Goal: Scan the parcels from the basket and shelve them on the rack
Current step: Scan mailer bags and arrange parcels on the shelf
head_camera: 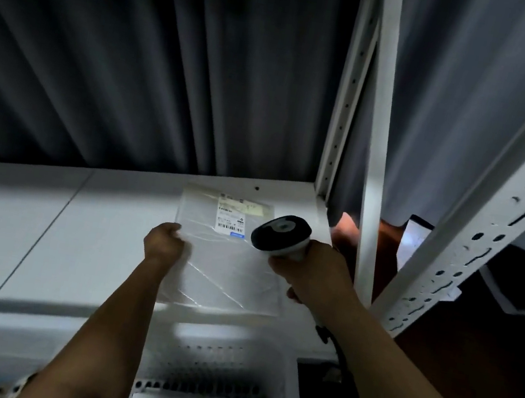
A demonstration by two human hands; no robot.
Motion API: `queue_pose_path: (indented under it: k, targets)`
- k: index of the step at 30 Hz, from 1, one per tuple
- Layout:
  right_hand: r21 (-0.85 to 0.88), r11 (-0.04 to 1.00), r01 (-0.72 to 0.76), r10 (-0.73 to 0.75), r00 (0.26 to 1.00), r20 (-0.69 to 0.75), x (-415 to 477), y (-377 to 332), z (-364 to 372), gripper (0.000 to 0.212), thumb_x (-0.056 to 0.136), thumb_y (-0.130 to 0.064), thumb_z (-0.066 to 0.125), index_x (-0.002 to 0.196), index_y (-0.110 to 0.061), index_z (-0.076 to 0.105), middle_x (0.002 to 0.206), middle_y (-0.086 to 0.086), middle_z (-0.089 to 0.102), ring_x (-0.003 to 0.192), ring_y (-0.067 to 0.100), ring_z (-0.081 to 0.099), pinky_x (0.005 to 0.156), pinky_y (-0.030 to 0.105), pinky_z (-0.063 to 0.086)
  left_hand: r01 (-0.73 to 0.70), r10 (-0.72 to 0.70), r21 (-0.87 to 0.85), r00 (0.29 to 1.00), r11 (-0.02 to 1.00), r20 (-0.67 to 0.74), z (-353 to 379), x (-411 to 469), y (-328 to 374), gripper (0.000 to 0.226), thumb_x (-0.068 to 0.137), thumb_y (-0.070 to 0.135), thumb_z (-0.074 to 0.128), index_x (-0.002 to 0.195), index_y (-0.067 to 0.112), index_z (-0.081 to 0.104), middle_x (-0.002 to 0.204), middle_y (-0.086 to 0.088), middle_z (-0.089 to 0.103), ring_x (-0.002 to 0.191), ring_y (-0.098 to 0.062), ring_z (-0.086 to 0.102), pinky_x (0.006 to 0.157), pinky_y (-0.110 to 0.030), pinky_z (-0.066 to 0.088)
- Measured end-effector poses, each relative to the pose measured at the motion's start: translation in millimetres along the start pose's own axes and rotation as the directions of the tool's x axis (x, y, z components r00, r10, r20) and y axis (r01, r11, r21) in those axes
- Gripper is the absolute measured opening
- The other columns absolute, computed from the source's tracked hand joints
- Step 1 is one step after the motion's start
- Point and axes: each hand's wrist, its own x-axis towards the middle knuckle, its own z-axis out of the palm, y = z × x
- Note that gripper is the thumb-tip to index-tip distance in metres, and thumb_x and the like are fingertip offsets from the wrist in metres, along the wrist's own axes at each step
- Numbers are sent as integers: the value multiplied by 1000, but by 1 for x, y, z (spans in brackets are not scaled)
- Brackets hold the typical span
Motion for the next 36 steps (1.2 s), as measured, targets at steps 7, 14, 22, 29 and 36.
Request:
queue_pose_path:
  k: [7,14,22,29,36]
  targets:
    - [-120,990,75,-68,996,66,-10,-5,0,29,85,-29,67,94,-2,67,90,16,72,83,30,69,82,43,55,35,-32,-68,998,997,49,-32,-12,-12,41,85,-3,61,124,11,62,125,-7,61,116,-25,57,98,-32,45]
    - [-48,994,95,-82,971,223,-53,-32,13,22,81,-22,74,90,-4,67,67,7,65,55,20,62,61,32,52,-320,316,72,947,945,58,-101,-103,-29,32,87,0,62,116,14,65,119,0,61,102,-18,58,89,-25,44]
    - [-224,931,287,-112,811,574,-128,-23,70,28,85,-27,71,94,-1,69,90,16,73,82,28,71,72,27,53,-375,371,363,925,853,82,-107,-243,-180,36,85,5,57,120,9,64,122,-14,60,115,-32,53,97,-26,33]
    - [-456,742,492,-63,728,683,-134,17,85,32,87,-33,68,67,-14,51,70,0,57,74,17,56,67,29,41,-81,-177,538,894,839,411,-57,-292,-258,54,91,26,61,139,9,45,130,-13,51,120,-26,50,97,-28,38]
    - [-480,654,585,-103,697,710,-115,17,91,41,86,-34,68,61,-21,38,65,-5,45,79,20,56,75,33,48,21,-367,569,784,822,501,-34,-297,-260,79,90,30,64,152,8,19,153,-15,32,139,-27,35,112,-31,29]
